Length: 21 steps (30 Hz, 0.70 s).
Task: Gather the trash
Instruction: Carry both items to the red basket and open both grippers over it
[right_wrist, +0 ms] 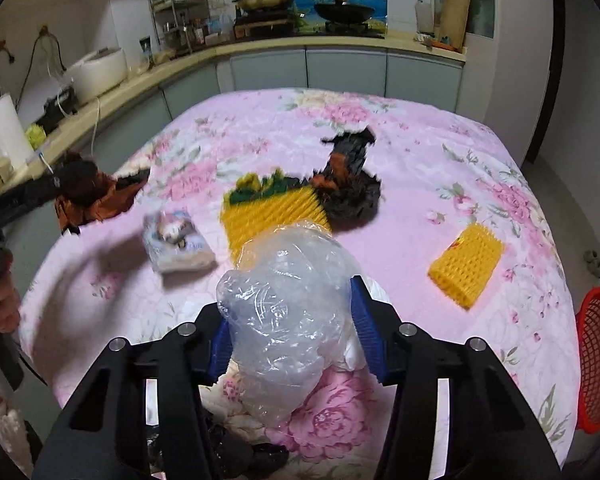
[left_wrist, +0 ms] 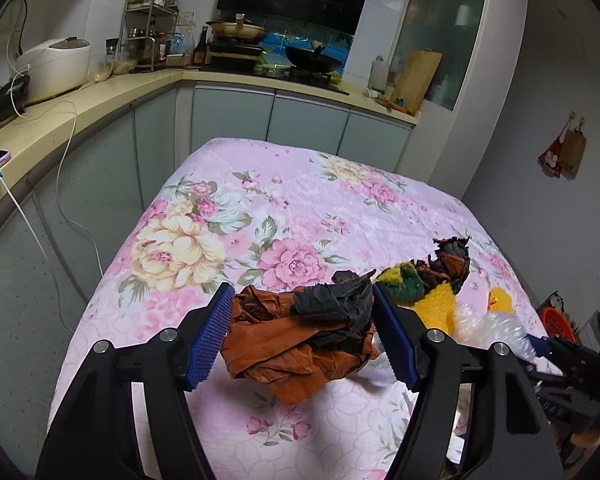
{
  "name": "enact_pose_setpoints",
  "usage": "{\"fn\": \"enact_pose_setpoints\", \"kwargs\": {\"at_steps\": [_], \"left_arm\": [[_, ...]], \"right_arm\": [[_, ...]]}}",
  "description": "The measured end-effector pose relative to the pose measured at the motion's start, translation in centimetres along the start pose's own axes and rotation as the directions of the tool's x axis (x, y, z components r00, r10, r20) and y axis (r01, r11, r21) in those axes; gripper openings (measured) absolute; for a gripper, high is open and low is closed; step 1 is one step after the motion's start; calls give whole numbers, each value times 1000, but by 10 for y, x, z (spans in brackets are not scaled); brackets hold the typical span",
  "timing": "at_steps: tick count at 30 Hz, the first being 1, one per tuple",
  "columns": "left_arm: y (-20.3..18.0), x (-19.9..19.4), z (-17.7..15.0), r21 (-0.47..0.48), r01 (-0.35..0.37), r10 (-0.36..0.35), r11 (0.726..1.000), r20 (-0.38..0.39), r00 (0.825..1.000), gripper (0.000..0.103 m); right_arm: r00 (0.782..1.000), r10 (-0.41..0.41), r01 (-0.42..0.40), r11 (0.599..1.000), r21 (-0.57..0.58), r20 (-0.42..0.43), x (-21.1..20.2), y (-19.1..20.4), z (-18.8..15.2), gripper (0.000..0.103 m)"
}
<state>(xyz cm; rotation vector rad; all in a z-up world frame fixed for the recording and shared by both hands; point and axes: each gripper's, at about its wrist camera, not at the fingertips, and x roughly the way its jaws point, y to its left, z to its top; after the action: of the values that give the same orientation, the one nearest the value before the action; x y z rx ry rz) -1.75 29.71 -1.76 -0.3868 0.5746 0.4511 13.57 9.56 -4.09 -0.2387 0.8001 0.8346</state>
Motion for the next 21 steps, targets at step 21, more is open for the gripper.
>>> {"fn": "enact_pose_setpoints", "kwargs": {"at_steps": [21], "left_arm": [[-58,-14,32,72,71,-75,995,51,996,67]], "right_arm": [[984,-45,13,983,185,174,-74,-79,31,50]]}}
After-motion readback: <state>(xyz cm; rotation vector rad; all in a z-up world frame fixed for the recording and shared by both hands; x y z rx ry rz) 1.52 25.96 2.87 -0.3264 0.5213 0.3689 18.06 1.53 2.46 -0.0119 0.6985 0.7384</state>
